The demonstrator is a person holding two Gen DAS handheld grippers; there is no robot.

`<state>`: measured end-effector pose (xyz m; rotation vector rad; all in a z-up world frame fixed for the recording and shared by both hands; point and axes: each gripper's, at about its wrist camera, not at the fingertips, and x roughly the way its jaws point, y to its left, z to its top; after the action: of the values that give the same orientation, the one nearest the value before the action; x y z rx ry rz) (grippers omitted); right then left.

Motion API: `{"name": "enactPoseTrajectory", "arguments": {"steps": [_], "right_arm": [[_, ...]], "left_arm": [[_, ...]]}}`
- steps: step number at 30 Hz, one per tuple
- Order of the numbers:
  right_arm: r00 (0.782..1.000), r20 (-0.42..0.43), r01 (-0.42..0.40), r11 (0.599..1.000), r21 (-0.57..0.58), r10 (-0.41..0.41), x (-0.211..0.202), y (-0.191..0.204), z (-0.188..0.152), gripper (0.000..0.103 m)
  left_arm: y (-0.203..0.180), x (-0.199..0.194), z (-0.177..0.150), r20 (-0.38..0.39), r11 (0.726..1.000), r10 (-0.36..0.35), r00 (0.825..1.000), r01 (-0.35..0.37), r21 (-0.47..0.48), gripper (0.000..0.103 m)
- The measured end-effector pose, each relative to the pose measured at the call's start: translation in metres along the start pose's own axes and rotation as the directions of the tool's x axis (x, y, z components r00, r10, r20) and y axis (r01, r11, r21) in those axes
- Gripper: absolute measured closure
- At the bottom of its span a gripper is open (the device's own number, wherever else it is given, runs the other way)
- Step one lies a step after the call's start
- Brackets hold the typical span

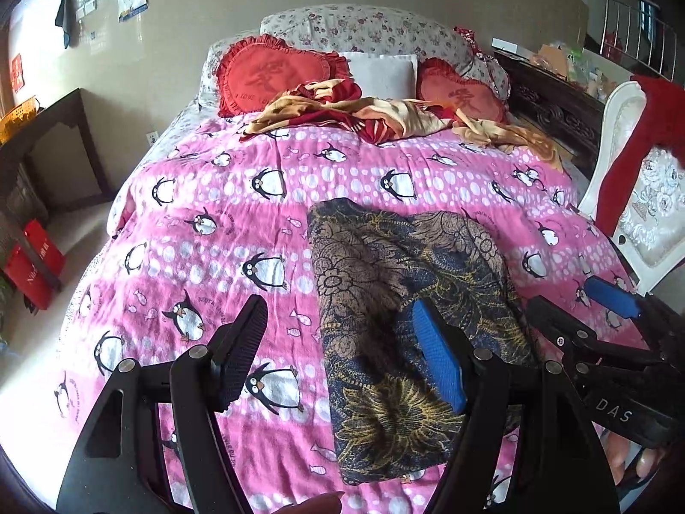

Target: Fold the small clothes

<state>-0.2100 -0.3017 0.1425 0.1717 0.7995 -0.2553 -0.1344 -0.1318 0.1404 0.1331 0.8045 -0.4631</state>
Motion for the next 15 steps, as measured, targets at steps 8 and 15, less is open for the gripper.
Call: {"name": "enactPoseTrajectory", "arguments": {"steps": [8,15], "right_arm": [[1.0,-0.016,0.01,1.0,0.017,-0.01,0.0044,-0.0059,-0.0009,0.019],[0.999,-0.031,0.013,1.0,0.007,-0.013,0.0091,-0.0041,-0.0025,0.019]], "left_arm": [[-0.0011,0.0023,-0.0012,-0.003,1.0,0.004,1.0,-0.004,0.01,0.032],[-0.003,0.0059,-0.0034,-0.016,1.0,0.002,1.0,-0.002,0.011,0.032]]}}
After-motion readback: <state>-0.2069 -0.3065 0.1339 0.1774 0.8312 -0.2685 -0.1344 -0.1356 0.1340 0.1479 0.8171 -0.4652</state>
